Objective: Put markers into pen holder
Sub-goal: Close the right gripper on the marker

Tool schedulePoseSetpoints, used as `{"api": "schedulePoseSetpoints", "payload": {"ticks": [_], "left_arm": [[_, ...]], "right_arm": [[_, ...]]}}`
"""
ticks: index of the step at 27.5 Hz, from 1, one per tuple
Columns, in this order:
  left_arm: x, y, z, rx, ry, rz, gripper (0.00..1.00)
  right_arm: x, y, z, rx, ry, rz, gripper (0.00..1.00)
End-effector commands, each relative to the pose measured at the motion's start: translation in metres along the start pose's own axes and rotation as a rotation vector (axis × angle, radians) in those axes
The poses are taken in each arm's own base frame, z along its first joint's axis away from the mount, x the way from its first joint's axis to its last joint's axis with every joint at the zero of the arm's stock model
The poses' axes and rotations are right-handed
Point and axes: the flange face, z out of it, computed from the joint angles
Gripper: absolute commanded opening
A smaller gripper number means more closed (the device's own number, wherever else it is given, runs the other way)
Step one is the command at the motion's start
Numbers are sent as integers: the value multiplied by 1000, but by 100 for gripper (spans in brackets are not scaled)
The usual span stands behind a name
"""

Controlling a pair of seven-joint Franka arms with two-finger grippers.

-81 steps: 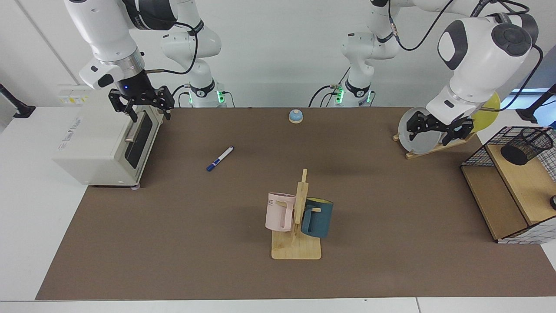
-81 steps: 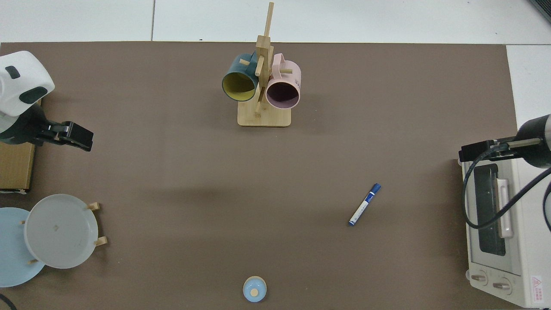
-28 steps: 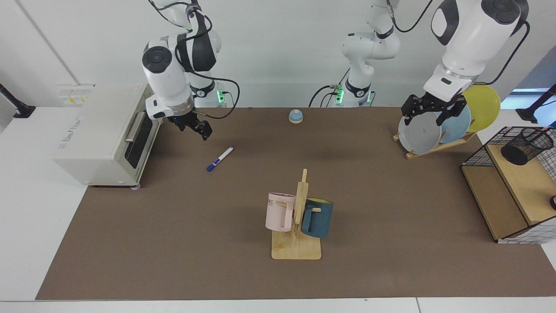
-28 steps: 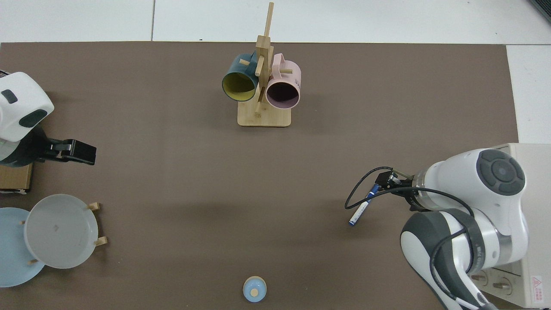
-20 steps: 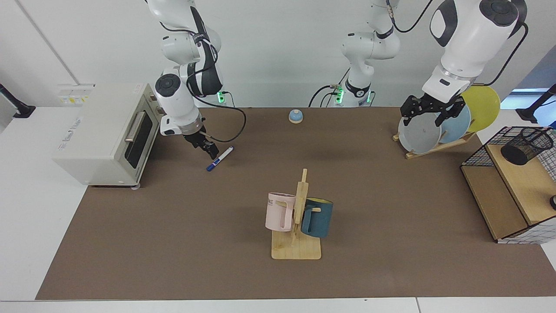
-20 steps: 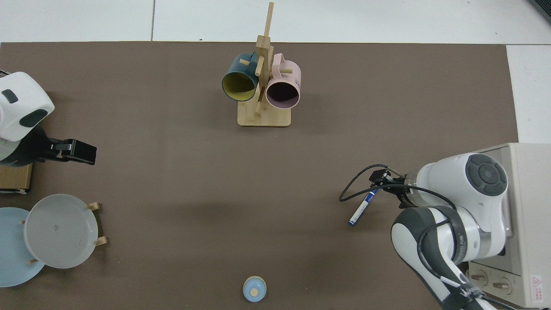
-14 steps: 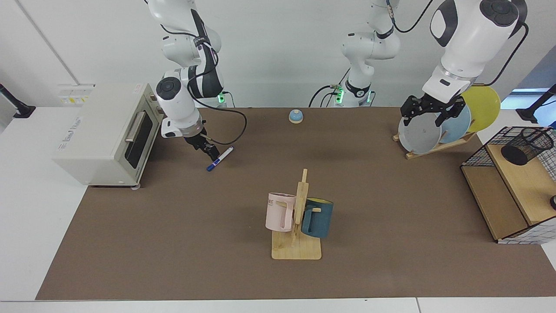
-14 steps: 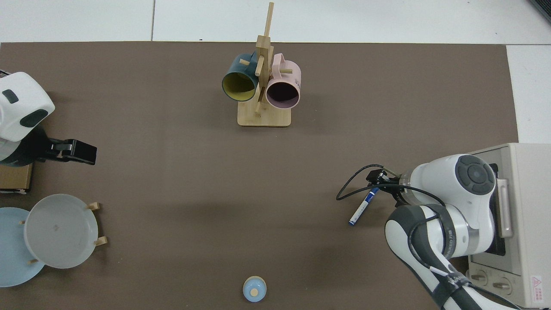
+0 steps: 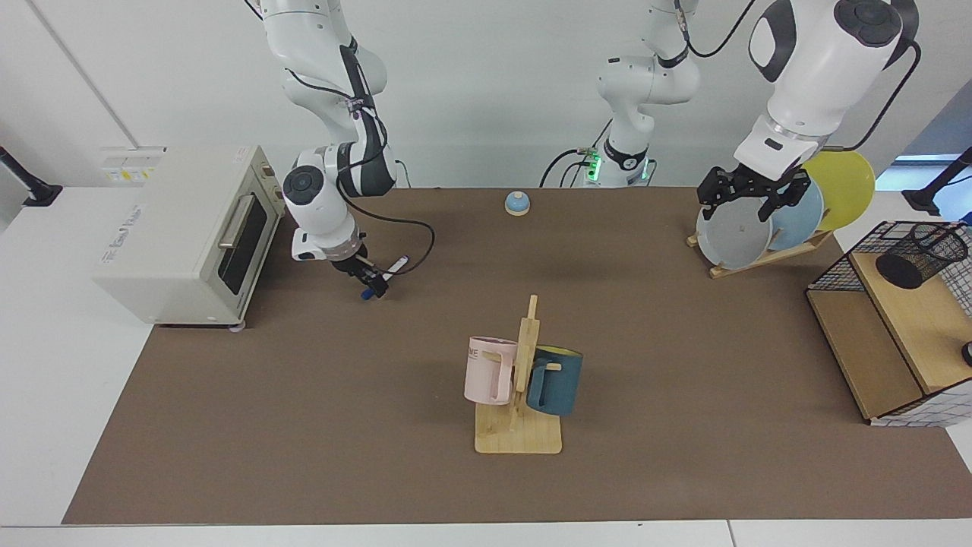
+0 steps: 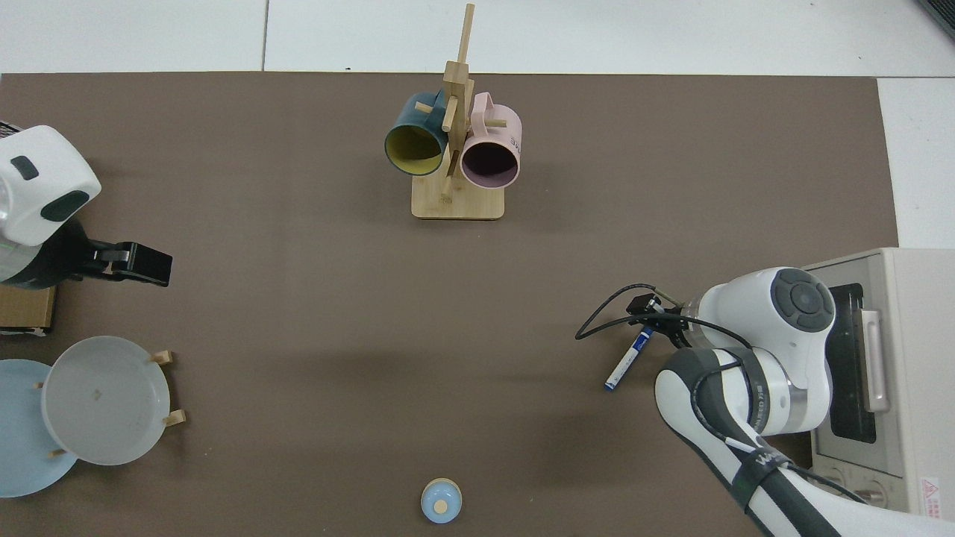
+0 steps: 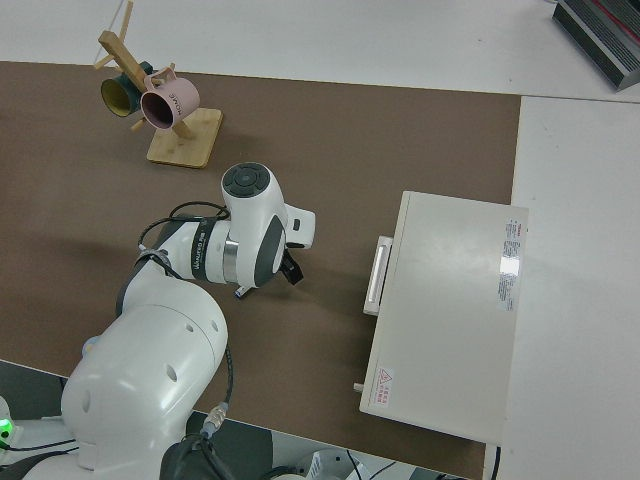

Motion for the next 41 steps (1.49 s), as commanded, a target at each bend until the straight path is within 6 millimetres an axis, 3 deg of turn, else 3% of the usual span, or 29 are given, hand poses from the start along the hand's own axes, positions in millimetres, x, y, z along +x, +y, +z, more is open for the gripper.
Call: {"api": "schedulePoseSetpoints", "payload": {"ticks": [1,5,12,14,18,21,34,41], "left_arm": [[-7,1,1,2,14,13,100],[-7,1,1,2,14,13,100],[-7,2,1,2,14,22,100],[-7,0,1,3,15,40,100],[-6,0,1,3,17,56,100],[-6,0,1,3,17,56,100],[-8,0,2,2,1,57,100],[-12,6,3,0,-32,66,100]], "right_arm": [[-2,-1,5,15,3,27,95],[-2,-1,7,12,-1,28,86],[-2,-1,8,11,-2,28,83],[-2,-1,8,11,-2,25,78],[-3,-3,7,7,-5,-3,42],[-10,-13,5,9,-2,-48,0],[-6,-28,-10,-15,-39,-82,0],[-10,-52,-48,-8,-77,24,0]]}}
